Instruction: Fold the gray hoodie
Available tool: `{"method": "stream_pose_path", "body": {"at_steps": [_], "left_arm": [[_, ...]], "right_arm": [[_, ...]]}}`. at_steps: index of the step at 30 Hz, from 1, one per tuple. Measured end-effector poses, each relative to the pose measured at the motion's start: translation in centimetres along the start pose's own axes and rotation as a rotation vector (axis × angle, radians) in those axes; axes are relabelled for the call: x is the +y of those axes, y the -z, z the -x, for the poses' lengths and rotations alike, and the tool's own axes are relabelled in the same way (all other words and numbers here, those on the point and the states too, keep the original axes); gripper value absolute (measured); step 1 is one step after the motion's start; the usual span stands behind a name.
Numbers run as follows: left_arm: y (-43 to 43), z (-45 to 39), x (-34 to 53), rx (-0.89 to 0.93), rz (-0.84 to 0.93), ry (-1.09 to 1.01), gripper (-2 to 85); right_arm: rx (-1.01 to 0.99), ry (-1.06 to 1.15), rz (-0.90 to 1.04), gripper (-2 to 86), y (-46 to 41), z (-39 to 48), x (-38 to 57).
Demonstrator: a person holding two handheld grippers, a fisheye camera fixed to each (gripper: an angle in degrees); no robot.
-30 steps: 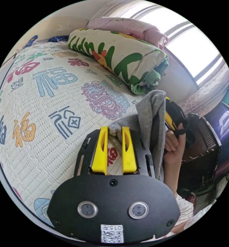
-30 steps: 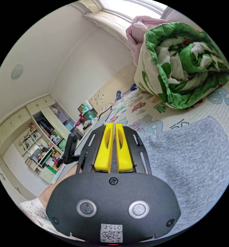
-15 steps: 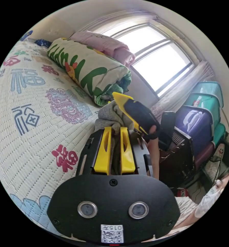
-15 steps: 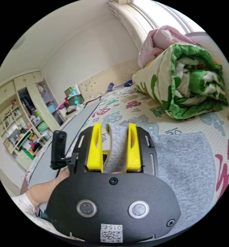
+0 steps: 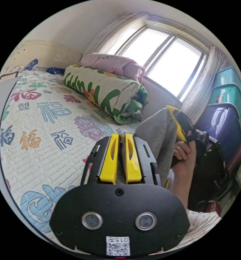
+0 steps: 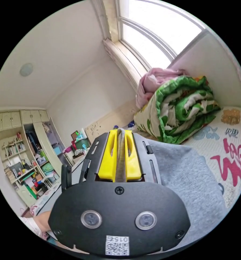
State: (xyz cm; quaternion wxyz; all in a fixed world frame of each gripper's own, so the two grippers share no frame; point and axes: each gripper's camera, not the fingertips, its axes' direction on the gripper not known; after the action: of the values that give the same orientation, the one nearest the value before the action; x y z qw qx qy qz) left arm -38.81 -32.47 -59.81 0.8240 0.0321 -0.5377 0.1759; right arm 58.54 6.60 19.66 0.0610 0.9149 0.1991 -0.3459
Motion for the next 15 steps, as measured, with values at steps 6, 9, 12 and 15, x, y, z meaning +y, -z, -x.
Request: {"method": "stream_pose_path", "body": {"at_steps": [6, 9, 12, 15], "left_arm": [[12.1, -6.3, -0.1, 0.026, -0.206, -0.01, 1.6], [20.8, -12.6, 0.4, -0.05, -0.33, -0.152, 1.4], [30.0, -20.0, 1.5, -0.169, -0.479, -0.333, 1.3], [39.5, -25.7, 3.4, -0.269, -0.638, -0.436, 1.2]], "right_arm": [[-0.112, 0.1, -0.154, 4.7, 15.7, 7.0, -2.2], [-0.092, 0.138, -0.22, 4.6, 22.3, 8.9, -3.3], [-0.1, 0.147, -0.265, 4.4, 26.9, 9.8, -3.9], [-0.181, 0.103, -0.281, 4.2, 29.4, 9.5, -3.4]]}}
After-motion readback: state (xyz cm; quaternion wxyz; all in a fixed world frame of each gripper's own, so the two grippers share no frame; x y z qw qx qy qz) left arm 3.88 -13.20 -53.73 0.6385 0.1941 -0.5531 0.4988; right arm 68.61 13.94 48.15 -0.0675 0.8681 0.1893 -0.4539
